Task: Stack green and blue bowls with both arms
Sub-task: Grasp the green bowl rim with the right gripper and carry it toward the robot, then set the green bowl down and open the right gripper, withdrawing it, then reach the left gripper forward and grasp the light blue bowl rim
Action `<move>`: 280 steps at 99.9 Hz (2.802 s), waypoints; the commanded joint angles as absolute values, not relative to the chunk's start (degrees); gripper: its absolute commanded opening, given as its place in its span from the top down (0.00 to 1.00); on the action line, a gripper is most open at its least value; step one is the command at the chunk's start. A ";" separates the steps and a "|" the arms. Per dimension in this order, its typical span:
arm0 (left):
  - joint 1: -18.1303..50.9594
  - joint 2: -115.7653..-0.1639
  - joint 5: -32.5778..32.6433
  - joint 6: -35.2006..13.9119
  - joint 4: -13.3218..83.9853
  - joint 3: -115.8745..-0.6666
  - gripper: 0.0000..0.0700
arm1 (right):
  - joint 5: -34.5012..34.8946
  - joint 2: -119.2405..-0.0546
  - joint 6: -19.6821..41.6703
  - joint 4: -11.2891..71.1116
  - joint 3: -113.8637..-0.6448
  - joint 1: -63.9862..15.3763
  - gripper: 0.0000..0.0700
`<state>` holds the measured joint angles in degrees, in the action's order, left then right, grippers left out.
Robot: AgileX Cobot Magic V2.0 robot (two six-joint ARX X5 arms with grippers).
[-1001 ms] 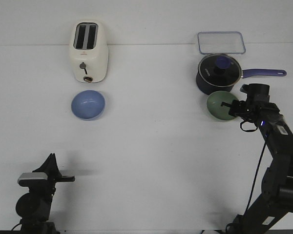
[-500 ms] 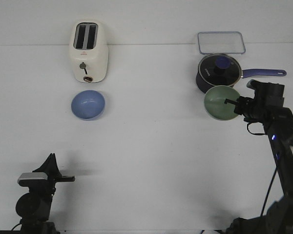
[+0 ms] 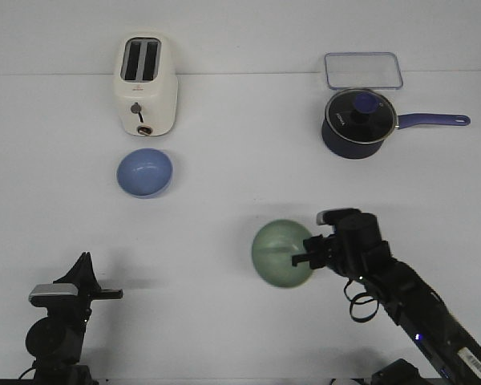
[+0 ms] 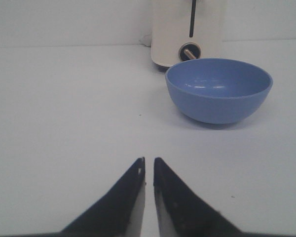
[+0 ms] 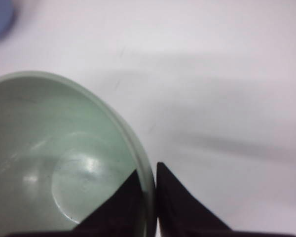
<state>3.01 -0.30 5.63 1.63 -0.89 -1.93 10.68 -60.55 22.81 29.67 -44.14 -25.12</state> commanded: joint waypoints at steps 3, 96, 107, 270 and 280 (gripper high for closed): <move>3.01 -0.19 5.37 2.04 -1.72 -0.84 0.98 | 9.74 -62.46 27.53 25.58 -42.41 -30.28 1.00; 3.01 -0.19 5.37 2.04 -1.76 -0.84 0.98 | 4.45 -62.26 24.14 22.50 -41.34 -38.09 0.40; 3.01 -0.19 5.37 2.04 -1.76 -0.84 0.98 | 3.42 -53.12 20.47 23.40 -41.28 -38.11 0.41; 2.52 -104.99 -2.37 -13.82 22.20 -79.22 0.41 | -9.02 -28.34 19.25 28.38 -36.71 -39.16 0.53; 2.52 -105.73 -2.35 -13.78 21.50 -79.22 0.65 | -9.30 -28.34 19.25 28.40 -36.71 -39.16 0.53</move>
